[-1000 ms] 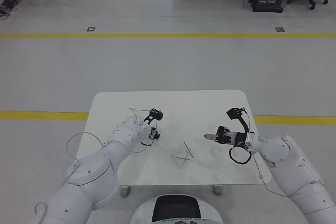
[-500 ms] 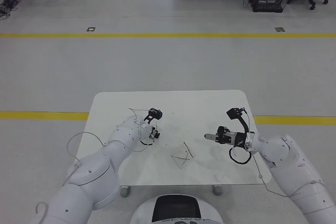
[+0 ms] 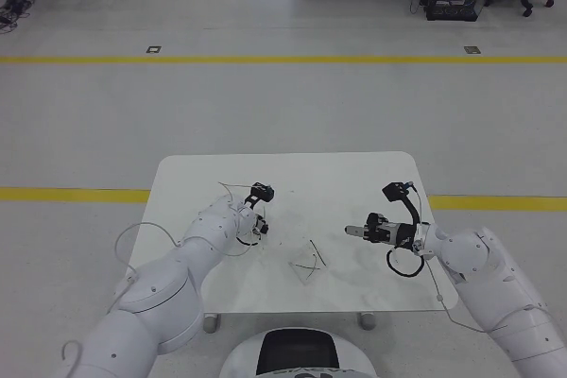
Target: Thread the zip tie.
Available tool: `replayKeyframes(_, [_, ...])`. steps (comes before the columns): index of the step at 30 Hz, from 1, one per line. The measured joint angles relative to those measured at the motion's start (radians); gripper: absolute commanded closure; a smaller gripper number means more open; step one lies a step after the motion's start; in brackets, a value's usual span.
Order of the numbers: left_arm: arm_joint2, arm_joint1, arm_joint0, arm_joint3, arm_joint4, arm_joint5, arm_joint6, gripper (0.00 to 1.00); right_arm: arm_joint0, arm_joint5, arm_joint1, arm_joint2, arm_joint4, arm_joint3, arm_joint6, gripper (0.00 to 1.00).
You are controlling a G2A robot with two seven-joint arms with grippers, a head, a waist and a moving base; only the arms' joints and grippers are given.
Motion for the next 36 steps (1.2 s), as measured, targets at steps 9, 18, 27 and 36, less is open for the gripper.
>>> replayKeyframes(9, [0.002, -0.004, -0.001, 0.008, -0.005, 0.009, -0.004, 0.93, 0.0, 0.0, 0.0, 0.0, 0.0, 0.0, 0.0, 0.0])
replayKeyframes(18, [0.003, -0.006, -0.001, 0.013, -0.01, 0.017, -0.008, 1.0, 0.0, 0.0, 0.0, 0.0, 0.0, 0.0, 0.0, 0.0])
replayKeyframes(27, [0.003, -0.004, -0.007, 0.016, -0.018, -0.004, 0.005, 1.0, 0.0, 0.0, 0.0, 0.0, 0.0, 0.0, 0.0, 0.0])
replayKeyframes(36, [-0.002, 0.005, -0.016, 0.025, -0.032, -0.037, 0.022, 1.0, 0.0, 0.0, 0.0, 0.0, 0.0, 0.0, 0.0, 0.0])
